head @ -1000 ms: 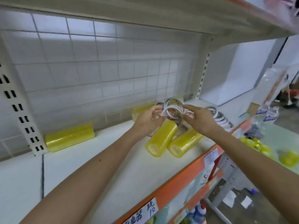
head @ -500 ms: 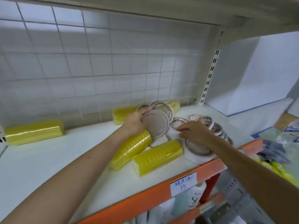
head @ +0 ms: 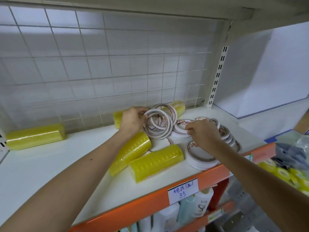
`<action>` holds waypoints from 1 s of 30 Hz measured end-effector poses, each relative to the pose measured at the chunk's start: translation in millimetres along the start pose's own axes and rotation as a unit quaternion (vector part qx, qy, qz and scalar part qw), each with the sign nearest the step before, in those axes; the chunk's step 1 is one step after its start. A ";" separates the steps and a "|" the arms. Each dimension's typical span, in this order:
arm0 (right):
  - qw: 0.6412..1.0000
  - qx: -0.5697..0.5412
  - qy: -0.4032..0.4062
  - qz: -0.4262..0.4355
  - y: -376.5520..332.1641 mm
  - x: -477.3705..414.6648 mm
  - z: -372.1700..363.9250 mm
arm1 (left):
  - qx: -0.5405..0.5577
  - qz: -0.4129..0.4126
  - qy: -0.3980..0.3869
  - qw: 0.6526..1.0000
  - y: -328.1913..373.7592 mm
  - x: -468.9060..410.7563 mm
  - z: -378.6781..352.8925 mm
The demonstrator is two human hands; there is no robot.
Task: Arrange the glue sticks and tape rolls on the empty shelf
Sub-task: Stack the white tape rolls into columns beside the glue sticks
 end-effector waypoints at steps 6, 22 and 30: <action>0.994 -0.035 0.098 -0.012 5.3 8.5 41.5 | 0.062 0.030 0.042 0.997 -1.1 0.5 22.1; 0.963 -0.158 0.054 0.213 -286.2 -50.7 0.3 | 0.158 0.185 0.174 0.954 -208.8 91.8 264.2; 0.926 -0.204 0.006 0.319 -537.7 -16.0 -52.1 | 0.069 0.240 0.254 0.934 -350.9 226.0 439.0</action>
Point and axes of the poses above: each hand's wrist, its own x-axis away from the middle knuckle, its own z-axis out of the back of the hand, y = z × x, the point moved 10 cm from there along -x, towards the middle knuckle, and after that the axes turned 14 degrees about z, right-handed, at the moved point
